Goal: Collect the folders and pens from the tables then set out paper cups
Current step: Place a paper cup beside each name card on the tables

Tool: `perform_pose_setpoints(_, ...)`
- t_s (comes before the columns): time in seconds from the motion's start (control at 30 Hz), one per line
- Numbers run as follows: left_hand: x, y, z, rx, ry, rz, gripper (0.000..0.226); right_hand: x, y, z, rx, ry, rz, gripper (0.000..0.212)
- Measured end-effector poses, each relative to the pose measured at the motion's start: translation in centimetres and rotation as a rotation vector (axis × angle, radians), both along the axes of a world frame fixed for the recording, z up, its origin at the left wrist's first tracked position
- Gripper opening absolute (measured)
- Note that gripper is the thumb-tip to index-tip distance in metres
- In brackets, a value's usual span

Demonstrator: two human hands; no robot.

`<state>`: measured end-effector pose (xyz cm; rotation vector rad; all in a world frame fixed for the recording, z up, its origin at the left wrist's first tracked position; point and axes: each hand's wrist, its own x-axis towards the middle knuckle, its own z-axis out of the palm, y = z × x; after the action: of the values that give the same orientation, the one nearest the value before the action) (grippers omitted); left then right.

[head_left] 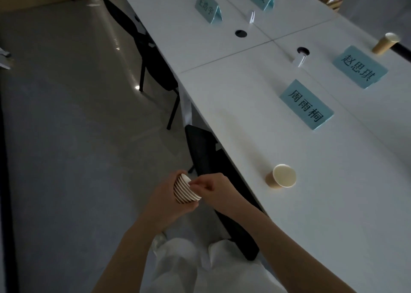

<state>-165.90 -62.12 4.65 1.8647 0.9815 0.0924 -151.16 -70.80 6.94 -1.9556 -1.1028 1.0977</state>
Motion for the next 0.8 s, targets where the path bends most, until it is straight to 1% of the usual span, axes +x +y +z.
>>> perform_pose_setpoints(0.07, -2.0, 2.6, 0.1, -0.008, 0.006, -0.006, 0.063, -1.9, 2.5, 0.2, -0.044, 0.010, 0.027, 0.022)
perform_pose_setpoints(0.17, -5.0, 6.4, 0.1, 0.019, 0.032, -0.021, 0.080, -4.8, 6.2, 0.9, -0.111, 0.034, 0.037, 0.026)
perform_pose_setpoints(0.23, -6.7, 8.9, 0.1, 0.031, 0.027, -0.024, 0.085, -6.7, 8.5, 1.4, -0.111, 0.035, 0.039, 0.026)
perform_pose_setpoints(0.4, -9.7, 14.0, 0.4, 0.087, 0.038, -0.046, 0.080, -10.1, 13.2, 1.8, -0.099, -0.028, 0.045, 0.024)
perform_pose_setpoints(0.5, -10.8, 16.6, 0.3, 0.065, 0.026, -0.082, 0.080, -11.0, 15.4, 1.7, -0.112, -0.039, 0.026, 0.022)
perform_pose_setpoints(0.6, -11.0, 18.7, 0.0, 0.050, 0.010, -0.099, 0.086, -10.8, 17.4, 1.7, -0.110, -0.020, -0.024, 0.018)
perform_pose_setpoints(0.8, -8.4, 24.2, 0.0, -0.024, -0.034, -0.018, 0.077, -8.2, 22.9, 1.0, -0.073, -0.017, -0.106, 0.015)
